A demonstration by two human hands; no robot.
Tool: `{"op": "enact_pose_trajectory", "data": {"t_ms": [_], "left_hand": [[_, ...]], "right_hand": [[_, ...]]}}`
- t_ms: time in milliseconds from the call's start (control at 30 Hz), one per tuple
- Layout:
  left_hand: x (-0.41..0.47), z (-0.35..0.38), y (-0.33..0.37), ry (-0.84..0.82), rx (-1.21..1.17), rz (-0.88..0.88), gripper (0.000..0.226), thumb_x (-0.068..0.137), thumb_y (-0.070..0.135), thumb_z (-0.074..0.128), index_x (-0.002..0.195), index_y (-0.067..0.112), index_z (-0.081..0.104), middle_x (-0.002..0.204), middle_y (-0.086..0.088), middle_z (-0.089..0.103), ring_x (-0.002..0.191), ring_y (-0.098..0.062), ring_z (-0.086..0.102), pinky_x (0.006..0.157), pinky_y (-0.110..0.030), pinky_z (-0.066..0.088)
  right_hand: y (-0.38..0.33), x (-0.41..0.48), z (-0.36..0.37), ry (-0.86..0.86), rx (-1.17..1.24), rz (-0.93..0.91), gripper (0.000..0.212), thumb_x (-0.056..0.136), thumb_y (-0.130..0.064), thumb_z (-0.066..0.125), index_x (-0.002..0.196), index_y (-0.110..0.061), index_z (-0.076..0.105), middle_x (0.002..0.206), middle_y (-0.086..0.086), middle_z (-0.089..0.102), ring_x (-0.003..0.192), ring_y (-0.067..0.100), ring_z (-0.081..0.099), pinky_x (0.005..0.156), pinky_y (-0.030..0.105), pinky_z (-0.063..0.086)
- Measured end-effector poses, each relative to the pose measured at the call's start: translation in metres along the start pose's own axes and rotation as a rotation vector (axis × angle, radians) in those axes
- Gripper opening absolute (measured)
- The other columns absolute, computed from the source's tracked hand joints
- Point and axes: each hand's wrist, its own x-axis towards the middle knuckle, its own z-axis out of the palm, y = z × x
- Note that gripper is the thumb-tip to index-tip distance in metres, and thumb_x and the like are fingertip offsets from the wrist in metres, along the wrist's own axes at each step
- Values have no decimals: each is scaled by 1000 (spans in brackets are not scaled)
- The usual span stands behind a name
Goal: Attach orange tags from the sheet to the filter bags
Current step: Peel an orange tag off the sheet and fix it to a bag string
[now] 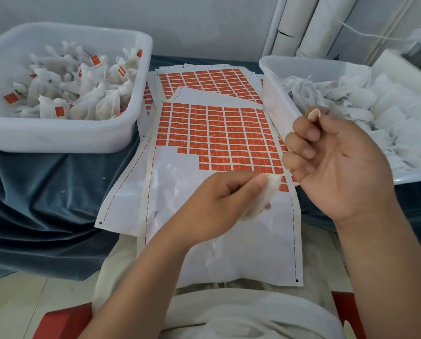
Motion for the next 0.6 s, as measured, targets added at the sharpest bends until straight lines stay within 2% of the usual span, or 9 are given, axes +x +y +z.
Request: {"op": "enact_pose_trajectory", "data": {"t_ms": [100, 167, 233, 300, 333, 367, 467, 533, 600], "left_hand": [[5, -19, -11, 237, 285, -173, 27, 107, 51, 47, 99, 41, 71, 93, 29, 71, 90, 7, 66, 71, -7, 45], [6, -34, -14, 404, 546, -305, 19, 105, 49, 53, 110, 40, 69, 106, 26, 71, 86, 5, 64, 76, -13, 45], [2, -48, -19, 478, 780, -425, 35, 101, 52, 58, 130, 35, 63, 132, 11, 66, 111, -9, 63, 95, -35, 53], [-5, -60, -21, 507, 917, -534, 57, 97, 57, 61, 144, 28, 48, 150, -2, 49, 136, -30, 46, 111, -53, 44], [-8, -66, -20, 523, 906, -565, 65, 95, 59, 64, 147, 27, 43, 153, -4, 42, 141, -34, 40, 113, -56, 40], [-9, -71, -18, 538, 846, -575, 70, 93, 60, 67, 148, 28, 40, 153, -4, 40, 141, -33, 38, 114, -57, 39], [-6, -85, -9, 589, 407, -558, 78, 85, 58, 77, 150, 34, 40, 147, 9, 47, 133, -23, 51, 108, -55, 47], [-6, -89, -6, 632, 133, -575, 87, 77, 59, 82, 150, 35, 41, 142, 14, 56, 126, -21, 59, 104, -55, 50], [-9, -92, -9, 601, -65, -592, 86, 66, 60, 84, 142, 35, 53, 131, 13, 68, 118, -22, 67, 102, -54, 54]], "right_hand": [[1, -2, -2, 54, -257, 29, 19, 103, -21, 46, 92, -22, 62, 74, -5, 48, 57, 10, 38, 45, 21, 31], [9, -3, -4, 122, -640, 25, 23, 103, -34, 51, 90, -31, 70, 72, -9, 53, 56, 8, 45, 47, 20, 36], [27, 0, -6, 184, -1079, 12, 21, 104, -47, 53, 95, -40, 70, 81, -17, 69, 67, 1, 65, 57, 15, 49], [48, 7, -11, 178, -1378, 19, 11, 102, -50, 58, 97, -45, 66, 103, -24, 71, 89, -4, 67, 80, 17, 53], [59, 10, -13, 162, -1482, 48, 7, 101, -51, 61, 101, -46, 65, 113, -25, 68, 95, -4, 64, 90, 20, 49], [69, 12, -14, 144, -1550, 88, 13, 99, -53, 63, 109, -45, 65, 123, -23, 66, 98, -4, 60, 94, 21, 43], [90, 17, -22, 154, -1578, 127, 42, 94, -60, 66, 131, -42, 60, 138, -20, 63, 107, -4, 53, 91, 19, 35], [93, 17, -24, 174, -1554, 83, 49, 91, -65, 64, 135, -44, 57, 141, -22, 61, 105, -7, 50, 90, 16, 33], [93, 17, -21, 161, -1532, 44, 50, 90, -68, 63, 134, -46, 57, 140, -23, 61, 102, -8, 50, 86, 8, 30]]}}
